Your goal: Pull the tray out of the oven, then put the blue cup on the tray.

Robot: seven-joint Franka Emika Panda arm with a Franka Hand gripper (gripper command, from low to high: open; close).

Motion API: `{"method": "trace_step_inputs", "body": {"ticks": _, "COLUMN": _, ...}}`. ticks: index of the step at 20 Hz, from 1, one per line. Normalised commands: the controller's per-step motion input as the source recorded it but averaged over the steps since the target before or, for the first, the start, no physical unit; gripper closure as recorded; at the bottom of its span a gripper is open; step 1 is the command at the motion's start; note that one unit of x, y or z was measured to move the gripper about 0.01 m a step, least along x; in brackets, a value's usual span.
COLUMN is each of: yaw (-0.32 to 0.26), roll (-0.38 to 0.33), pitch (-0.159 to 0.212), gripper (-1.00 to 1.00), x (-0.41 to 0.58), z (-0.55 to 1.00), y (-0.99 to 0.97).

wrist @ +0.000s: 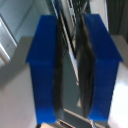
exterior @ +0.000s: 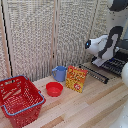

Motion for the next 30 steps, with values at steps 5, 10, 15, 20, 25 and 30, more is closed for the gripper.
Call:
{"method": "trace_step_inputs", "body": {"ticks": 5, "yaw": -0.098, "roll": 0.057, "pitch": 0.031, "gripper": 1.0, "x": 0.103, "z": 0.0, "y": 0.3}}
{"method": "trace_step_inputs", "body": {"ticks": 10, "yaw": -0.102, "roll": -0.036, "pitch": -0.013, "gripper": 1.0, "x": 0.178, "z": -0.05, "y": 0.8}}
{"method": "trace_step_inputs", "body": {"ticks": 15, "yaw": -0.101, "roll": -0.026, "pitch": -0.021, "gripper": 1.0, "x": 0.197, "z": -0.17, "y": 0.9}}
{"method": "trace_step_inputs", "body": {"ticks": 20, "yaw": -0.103, "roll": -0.028, "pitch": -0.007, "gripper": 1.0, "x": 0.201, "z": -0.28, "y": 0.91}}
{"method": "trace_step_inputs", "body": {"ticks": 25, "yaw": -0.104, "roll": -0.034, "pitch": -0.004, "gripper": 1.0, "x": 0.187, "z": -0.31, "y": 0.9}}
{"method": "trace_step_inputs", "body": {"ticks": 30, "yaw": -0.078, "roll": -0.037, "pitch": 0.0, "gripper": 1.0, "x": 0.101, "z": -0.3, "y": 0.93}}
